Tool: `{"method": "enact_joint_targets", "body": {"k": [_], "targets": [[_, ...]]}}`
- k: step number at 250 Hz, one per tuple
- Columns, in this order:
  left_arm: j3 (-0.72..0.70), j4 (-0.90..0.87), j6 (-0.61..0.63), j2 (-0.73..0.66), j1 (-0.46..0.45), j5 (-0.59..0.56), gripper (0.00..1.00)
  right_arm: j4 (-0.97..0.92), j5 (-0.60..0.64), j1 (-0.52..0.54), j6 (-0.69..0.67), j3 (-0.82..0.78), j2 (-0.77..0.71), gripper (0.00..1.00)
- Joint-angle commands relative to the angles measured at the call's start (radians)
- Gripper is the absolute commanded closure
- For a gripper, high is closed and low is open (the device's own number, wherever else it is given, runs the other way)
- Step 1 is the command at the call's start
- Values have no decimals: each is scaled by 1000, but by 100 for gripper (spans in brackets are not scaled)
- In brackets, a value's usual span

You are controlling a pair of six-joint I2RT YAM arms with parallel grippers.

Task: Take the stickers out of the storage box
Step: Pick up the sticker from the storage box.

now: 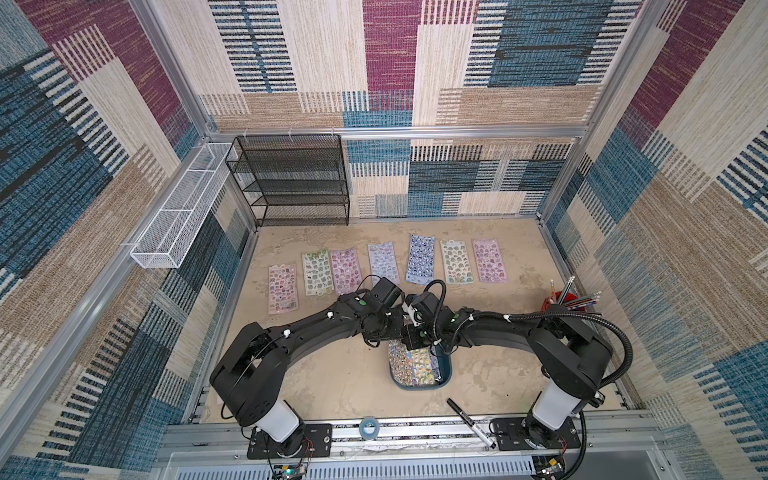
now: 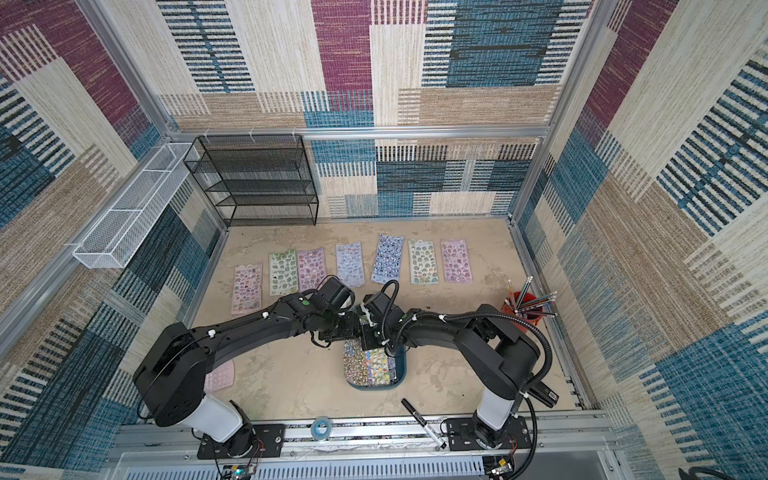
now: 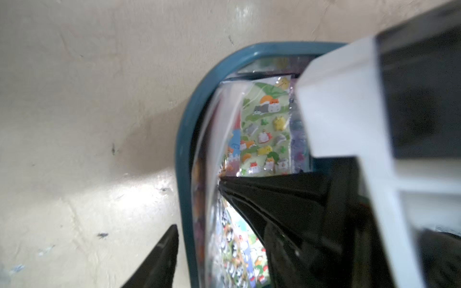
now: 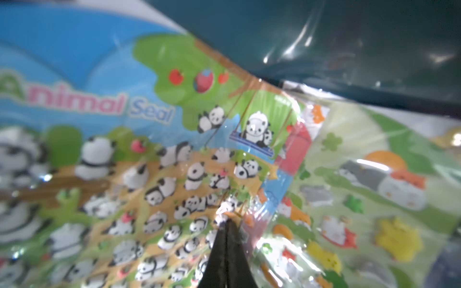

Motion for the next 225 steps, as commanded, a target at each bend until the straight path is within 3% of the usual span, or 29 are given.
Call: {"method": "enact_joint_targets", "body": {"k": [1,12,33,57,85,117,150,225], "targets": [[33,-11,20,-53,0,-20,34,-51,3,-1,7,-17,16,100],[31,-25,22,-75,0,-39,21,-50,4,-3,6,-20,17,100],[24,-45,23,-102,0,-56,22,-51,7,-6,4,-23,17,100],[10,-54,20,-105,0,-54,31,-51,9,-8,5,-24,13,100],[1,-51,13,-88,-1,-33,55,-57,16,-10,1,-25,8,100],[0,-52,12,-70,-2,-36,72,-61,23,-9,2,-25,2,100],[13,-52,15,-61,-1,-32,100,-66,27,-11,3,-27,-2,100],[43,-82,75,-125,25,-26,100,-107,80,-36,-5,-33,-47,100]]}}
